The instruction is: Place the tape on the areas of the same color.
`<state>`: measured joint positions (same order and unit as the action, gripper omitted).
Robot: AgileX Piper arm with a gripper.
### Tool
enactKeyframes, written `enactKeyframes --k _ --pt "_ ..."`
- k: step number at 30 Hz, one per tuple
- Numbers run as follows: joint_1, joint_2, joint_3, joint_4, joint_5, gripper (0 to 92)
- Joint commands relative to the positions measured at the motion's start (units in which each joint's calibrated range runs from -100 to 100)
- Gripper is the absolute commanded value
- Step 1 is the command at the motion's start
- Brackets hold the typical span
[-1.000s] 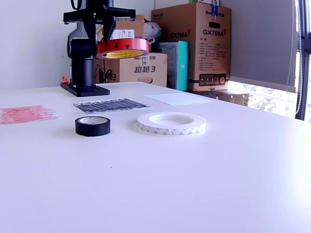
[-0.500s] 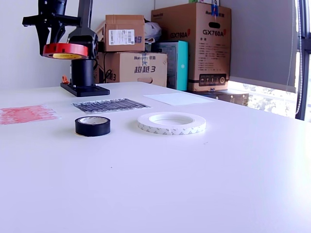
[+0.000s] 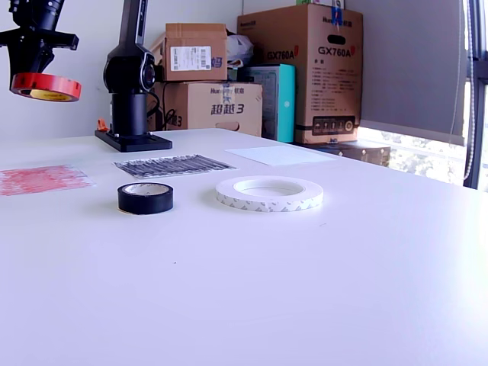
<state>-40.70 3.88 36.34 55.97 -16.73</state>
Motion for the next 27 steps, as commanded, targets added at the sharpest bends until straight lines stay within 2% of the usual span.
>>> enactKeyframes --k 1,10,27 --pt "-0.49 9.69 -6.30 -0.34 0.04 0.0" --pt "-0.81 20.45 -10.67 -0.43 -2.82 0.0" --pt "1.17 25.50 -10.58 -0.43 -5.93 0.0"
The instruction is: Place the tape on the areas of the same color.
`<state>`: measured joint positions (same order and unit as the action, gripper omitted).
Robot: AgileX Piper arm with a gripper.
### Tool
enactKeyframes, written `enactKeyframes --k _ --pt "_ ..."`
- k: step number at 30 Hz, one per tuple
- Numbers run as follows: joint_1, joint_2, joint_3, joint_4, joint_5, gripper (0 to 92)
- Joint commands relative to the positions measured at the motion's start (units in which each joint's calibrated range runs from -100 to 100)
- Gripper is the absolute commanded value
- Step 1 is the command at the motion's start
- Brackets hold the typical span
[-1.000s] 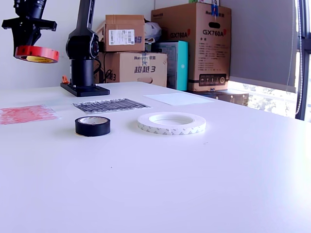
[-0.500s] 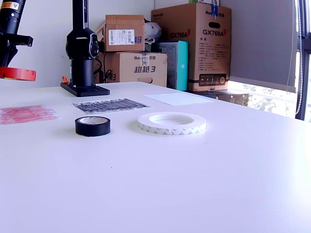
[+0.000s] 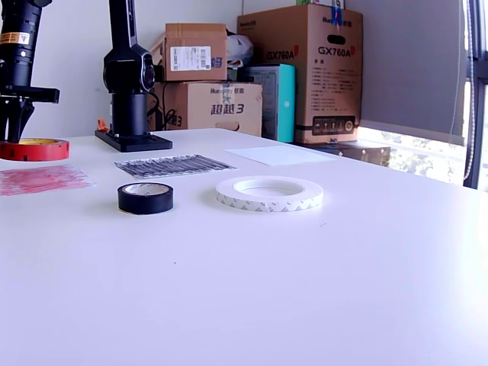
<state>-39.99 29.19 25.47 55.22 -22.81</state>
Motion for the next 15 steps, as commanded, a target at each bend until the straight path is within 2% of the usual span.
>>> enactKeyframes --k 1,15 --pt "0.69 0.18 0.29 0.32 0.14 0.0" --pt "1.48 0.65 0.20 0.32 0.14 0.0"
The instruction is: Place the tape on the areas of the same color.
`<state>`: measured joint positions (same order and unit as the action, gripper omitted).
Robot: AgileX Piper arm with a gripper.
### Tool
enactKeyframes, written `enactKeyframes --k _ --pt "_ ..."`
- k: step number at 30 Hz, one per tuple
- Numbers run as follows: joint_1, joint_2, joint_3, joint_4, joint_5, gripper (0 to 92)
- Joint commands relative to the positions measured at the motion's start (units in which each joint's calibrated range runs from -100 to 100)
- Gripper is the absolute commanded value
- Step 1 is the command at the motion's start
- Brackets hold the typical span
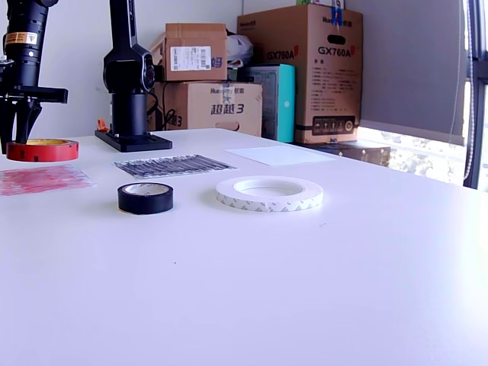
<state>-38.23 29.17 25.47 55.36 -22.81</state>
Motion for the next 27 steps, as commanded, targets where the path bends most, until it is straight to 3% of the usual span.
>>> enactKeyframes --k 1,27 --pt "-0.27 1.14 0.20 0.17 0.14 0.0" --pt "-0.74 5.07 -3.16 0.17 0.06 0.0"
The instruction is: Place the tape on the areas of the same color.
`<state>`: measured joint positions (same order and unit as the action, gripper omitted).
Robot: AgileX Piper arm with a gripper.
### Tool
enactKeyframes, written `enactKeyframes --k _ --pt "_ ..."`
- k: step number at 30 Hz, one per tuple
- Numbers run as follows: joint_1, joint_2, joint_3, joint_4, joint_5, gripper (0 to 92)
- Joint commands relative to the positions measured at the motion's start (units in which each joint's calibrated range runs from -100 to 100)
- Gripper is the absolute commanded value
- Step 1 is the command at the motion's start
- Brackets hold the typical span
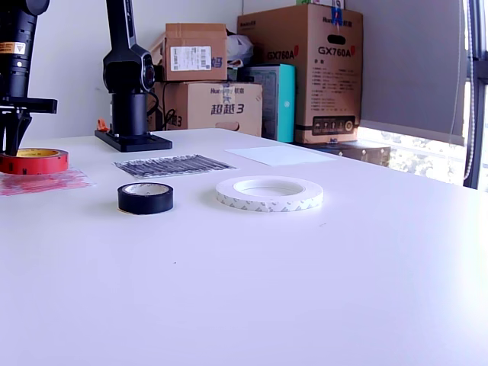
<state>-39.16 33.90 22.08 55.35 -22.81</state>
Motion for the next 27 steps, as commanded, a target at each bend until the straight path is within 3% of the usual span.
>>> enactKeyframes --k 1,27 --pt "0.18 0.34 0.23 0.19 0.06 0.0" --pt "0.57 0.43 2.32 0.27 -2.81 0.7"
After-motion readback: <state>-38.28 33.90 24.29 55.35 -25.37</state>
